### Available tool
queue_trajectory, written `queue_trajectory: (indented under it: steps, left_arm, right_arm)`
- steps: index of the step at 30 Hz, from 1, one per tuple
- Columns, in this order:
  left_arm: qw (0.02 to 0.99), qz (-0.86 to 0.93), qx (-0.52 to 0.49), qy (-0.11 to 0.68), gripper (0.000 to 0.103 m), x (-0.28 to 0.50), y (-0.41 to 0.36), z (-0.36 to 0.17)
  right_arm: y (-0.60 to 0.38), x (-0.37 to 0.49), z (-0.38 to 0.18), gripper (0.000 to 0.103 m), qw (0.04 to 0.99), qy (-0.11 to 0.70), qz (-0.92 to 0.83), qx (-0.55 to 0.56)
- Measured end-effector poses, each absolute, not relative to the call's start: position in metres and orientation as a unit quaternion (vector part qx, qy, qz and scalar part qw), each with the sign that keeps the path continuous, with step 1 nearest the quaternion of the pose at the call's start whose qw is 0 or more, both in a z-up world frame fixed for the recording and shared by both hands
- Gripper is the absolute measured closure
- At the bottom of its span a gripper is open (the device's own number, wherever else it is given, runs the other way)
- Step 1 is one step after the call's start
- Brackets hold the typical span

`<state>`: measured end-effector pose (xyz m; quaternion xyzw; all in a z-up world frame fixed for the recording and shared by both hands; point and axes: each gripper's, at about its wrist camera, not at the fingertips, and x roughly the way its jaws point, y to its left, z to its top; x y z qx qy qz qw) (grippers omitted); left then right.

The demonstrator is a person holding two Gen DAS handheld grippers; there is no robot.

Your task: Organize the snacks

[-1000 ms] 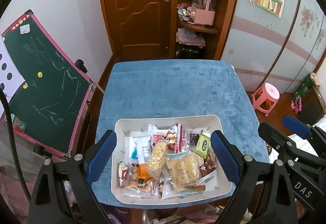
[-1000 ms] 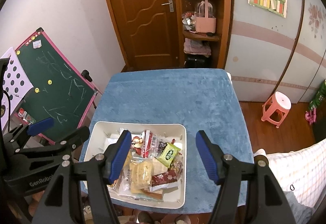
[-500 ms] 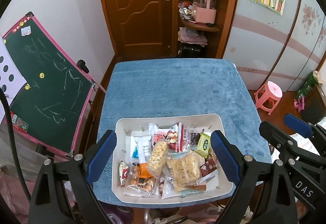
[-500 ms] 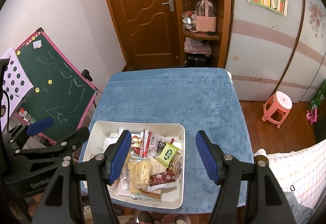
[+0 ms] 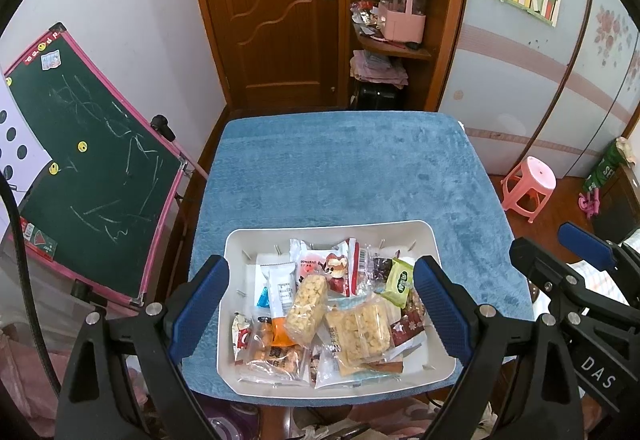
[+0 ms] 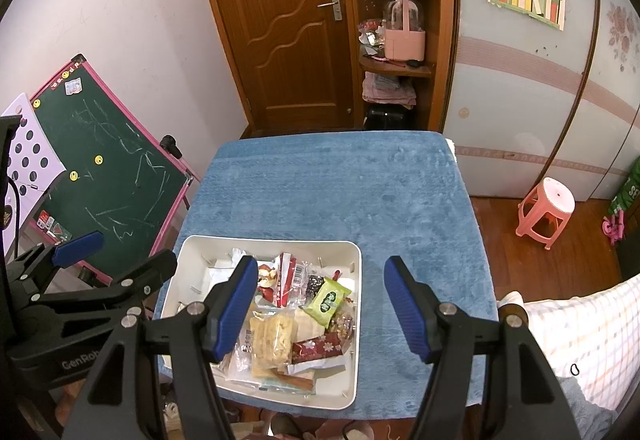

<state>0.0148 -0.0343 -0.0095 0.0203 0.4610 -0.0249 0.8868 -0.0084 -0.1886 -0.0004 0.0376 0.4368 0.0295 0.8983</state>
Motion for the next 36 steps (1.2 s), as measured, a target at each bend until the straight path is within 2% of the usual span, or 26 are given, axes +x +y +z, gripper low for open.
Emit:
queue_trajectory:
  steps: [36]
  left_arm:
    - [0.882,-0.016,0.02,0.471,0.01,0.0094,-0.0333,-0.0159]
  right_arm:
    - [-0.1869,-0.0093,-0.0058,0.037,0.896,0.441,0.032,0.04]
